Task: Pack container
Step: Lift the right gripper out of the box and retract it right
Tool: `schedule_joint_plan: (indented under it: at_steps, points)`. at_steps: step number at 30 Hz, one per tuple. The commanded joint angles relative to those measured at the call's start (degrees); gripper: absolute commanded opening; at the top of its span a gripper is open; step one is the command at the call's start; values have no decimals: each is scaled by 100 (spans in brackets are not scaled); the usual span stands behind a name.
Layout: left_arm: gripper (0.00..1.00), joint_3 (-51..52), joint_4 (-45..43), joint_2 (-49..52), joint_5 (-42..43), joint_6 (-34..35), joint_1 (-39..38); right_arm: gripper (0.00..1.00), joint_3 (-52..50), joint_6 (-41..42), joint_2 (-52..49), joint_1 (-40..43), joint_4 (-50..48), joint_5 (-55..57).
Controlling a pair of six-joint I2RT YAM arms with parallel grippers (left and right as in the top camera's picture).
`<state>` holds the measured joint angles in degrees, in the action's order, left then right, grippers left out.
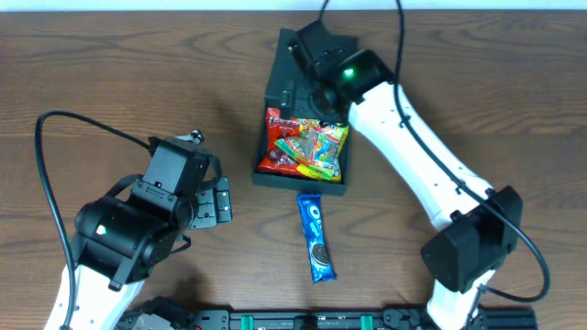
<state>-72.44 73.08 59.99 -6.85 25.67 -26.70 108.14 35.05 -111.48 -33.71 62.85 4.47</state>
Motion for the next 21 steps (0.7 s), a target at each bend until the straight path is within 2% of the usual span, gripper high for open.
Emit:
schedule_joint_plan:
  at_steps: [1,21]
  points:
    - [95,39,13,-31,-105,-37,0,99,-9,-326,-103,-26,-140,0]
    - [95,39,13,-31,-105,-37,0,99,-289,-385,-1158,428,-605,0]
